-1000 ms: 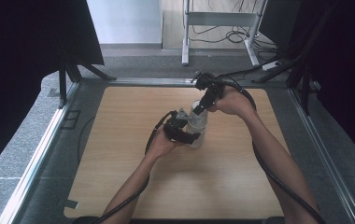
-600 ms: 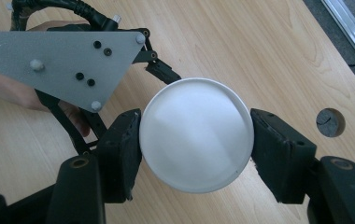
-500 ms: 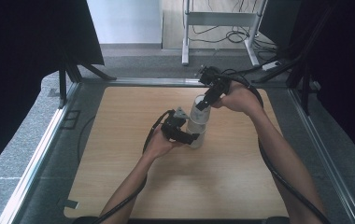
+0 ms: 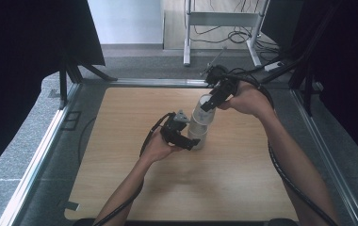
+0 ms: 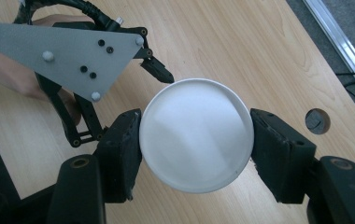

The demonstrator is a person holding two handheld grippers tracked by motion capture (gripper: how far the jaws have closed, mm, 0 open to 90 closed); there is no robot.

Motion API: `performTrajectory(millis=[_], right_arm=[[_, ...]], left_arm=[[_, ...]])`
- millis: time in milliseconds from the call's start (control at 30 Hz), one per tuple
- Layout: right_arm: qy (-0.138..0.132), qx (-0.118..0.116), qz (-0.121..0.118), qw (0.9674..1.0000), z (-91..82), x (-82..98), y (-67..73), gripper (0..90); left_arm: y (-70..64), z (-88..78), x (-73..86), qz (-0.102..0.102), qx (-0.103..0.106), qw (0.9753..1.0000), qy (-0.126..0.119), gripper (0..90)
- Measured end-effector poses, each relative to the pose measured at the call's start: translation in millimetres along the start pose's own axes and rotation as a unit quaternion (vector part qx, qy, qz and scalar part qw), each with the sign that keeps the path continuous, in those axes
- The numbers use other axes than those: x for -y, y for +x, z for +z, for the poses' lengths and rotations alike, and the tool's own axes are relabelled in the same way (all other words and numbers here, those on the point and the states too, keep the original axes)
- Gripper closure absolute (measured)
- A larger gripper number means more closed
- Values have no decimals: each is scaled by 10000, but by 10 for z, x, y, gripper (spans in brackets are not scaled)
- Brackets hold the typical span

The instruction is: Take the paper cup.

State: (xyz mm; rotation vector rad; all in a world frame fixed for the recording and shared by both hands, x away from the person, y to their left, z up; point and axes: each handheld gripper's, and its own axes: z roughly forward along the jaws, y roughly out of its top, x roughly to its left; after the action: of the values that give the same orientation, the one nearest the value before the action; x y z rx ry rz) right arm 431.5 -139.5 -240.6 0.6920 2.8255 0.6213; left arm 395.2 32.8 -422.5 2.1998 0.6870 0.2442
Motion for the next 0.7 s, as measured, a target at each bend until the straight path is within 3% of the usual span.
performTrajectory(millis=[333,467,700], right_arm=[[-56,-10,-232,9997,-112,94,224,371],[-39,-68,-302,9995,-98,158,273,371],[-32,-142,-352,9993,-64,278,328,372]], left_arm=[[-79,-141,89,61,317,9995,22,36],[-120,-185,140,131,347,9993,74,28],[-164,-247,223,53,397,9992,19,45]])
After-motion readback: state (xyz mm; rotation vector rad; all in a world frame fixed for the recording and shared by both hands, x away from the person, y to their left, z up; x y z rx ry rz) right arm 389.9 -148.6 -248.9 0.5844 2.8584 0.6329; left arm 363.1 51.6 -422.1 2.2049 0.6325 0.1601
